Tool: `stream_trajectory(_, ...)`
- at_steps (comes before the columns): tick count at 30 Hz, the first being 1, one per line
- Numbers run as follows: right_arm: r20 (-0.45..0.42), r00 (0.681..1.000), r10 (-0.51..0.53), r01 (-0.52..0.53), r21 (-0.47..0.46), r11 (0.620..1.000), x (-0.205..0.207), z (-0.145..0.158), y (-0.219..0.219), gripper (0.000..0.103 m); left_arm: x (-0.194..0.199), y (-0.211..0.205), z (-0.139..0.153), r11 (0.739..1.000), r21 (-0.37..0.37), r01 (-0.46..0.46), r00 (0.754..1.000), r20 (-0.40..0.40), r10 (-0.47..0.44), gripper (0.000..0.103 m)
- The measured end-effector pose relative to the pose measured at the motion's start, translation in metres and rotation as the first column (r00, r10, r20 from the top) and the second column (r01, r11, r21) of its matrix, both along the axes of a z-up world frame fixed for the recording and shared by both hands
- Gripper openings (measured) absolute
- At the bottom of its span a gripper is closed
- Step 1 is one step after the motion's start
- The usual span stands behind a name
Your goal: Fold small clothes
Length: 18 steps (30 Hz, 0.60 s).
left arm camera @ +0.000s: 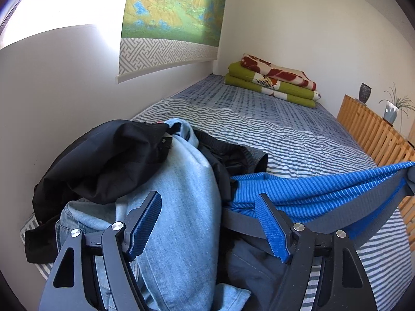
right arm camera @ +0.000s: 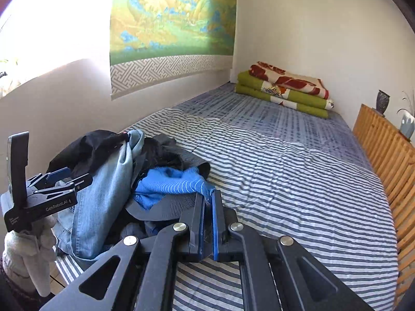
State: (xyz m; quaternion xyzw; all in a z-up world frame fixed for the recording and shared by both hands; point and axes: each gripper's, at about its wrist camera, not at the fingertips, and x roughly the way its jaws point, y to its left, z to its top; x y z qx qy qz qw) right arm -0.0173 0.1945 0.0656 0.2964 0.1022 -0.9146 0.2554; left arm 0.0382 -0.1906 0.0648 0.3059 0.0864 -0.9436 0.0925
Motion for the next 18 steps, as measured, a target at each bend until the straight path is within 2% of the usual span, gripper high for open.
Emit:
stream_trajectory(3, 0.005, 0.997, -0.074, 0.074, 0.019, 0.997, 0.003, 0.006, 0.034, 0.004, -0.001, 0.022, -0.001, 0.997, 0.006, 0.074, 0.997, 0.009, -0.074, 0.078)
stream_trajectory(5, 0.027, 0.992, -0.122, 0.122, 0.024, 0.992, 0.005, 0.004, 0.060, 0.004, -0.001, 0.044, -0.005, 0.991, -0.016, 0.132, 0.991, 0.020, -0.132, 0.078)
stream_trajectory(8, 0.076, 0.978, -0.197, 0.197, 0.005, 0.980, 0.006, -0.004, 0.103, 0.004, 0.001, 0.081, -0.015, 0.973, -0.029, 0.228, 0.973, 0.048, -0.226, 0.078)
stream_trajectory(11, 0.104, 0.959, -0.264, 0.268, -0.018, 0.963, 0.011, -0.010, 0.147, 0.004, 0.006, 0.123, -0.037, 0.943, -0.024, 0.332, 0.939, 0.099, -0.328, 0.078)
stream_trajectory(15, 0.115, 0.930, -0.348, 0.353, -0.023, 0.936, 0.020, -0.017, 0.202, 0.004, 0.016, 0.188, -0.085, 0.894, -0.054, 0.445, 0.883, 0.194, -0.428, 0.077)
stream_trajectory(18, 0.158, 0.904, -0.397, 0.403, -0.008, 0.915, 0.020, -0.034, 0.240, 0.005, 0.023, 0.224, -0.108, 0.872, -0.008, 0.490, 0.848, 0.237, -0.475, 0.076)
